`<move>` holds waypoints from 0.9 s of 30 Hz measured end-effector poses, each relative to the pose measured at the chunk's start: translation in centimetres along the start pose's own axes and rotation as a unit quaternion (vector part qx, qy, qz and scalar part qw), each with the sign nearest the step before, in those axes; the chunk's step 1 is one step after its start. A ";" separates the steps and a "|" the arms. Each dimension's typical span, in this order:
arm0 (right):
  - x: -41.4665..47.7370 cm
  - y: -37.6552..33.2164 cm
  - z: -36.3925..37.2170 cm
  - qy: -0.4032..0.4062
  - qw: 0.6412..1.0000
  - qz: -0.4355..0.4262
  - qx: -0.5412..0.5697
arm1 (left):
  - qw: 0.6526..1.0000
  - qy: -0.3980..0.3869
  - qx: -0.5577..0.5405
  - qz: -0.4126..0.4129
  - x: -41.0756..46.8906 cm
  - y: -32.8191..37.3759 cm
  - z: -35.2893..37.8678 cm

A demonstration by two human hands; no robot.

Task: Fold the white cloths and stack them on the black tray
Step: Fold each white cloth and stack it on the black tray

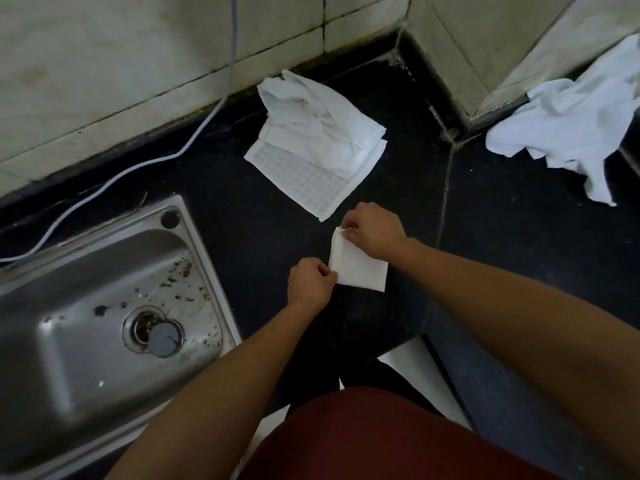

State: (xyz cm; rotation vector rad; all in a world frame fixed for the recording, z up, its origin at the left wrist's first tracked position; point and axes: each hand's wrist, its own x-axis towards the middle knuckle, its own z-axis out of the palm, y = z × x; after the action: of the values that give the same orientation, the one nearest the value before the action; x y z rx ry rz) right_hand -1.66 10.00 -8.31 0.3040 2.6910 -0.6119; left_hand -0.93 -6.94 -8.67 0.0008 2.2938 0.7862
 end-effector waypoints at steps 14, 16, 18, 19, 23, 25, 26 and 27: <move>0.0 0.7 -0.1 -0.074 0.993 0.085 -0.019 | 0.998 0.016 0.062 0.000 0.7 -0.4 -0.2; 0.3 0.4 -0.1 -0.083 0.994 0.070 0.016 | 0.998 0.014 0.068 0.003 0.7 -0.2 -0.2; 0.4 0.4 -0.2 -0.078 0.994 0.057 0.045 | 0.997 0.013 0.073 0.004 0.7 -0.3 -0.3; 0.4 0.5 -0.1 -0.074 0.994 0.057 0.064 | 0.997 0.013 0.074 0.006 0.7 -0.3 -0.3; 0.3 1.8 0.2 -0.076 0.982 0.080 0.156 | 0.997 0.014 0.070 0.016 0.7 -0.6 -0.2; 0.5 2.0 0.5 -0.070 0.984 0.079 0.146 | 0.997 0.018 0.072 0.019 0.6 -0.5 -0.2; 0.5 2.1 0.5 -0.068 0.986 0.074 0.129 | 0.997 0.019 0.073 0.021 0.7 -0.5 -0.1; 0.5 2.1 0.6 -0.070 0.989 0.068 0.112 | 0.997 0.020 0.075 0.023 0.7 -0.5 -0.1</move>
State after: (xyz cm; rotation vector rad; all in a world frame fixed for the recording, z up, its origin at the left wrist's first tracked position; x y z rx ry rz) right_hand -1.31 11.68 -9.74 0.4814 2.4473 -0.8610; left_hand -1.40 -7.23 -9.26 0.1071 2.3934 0.6416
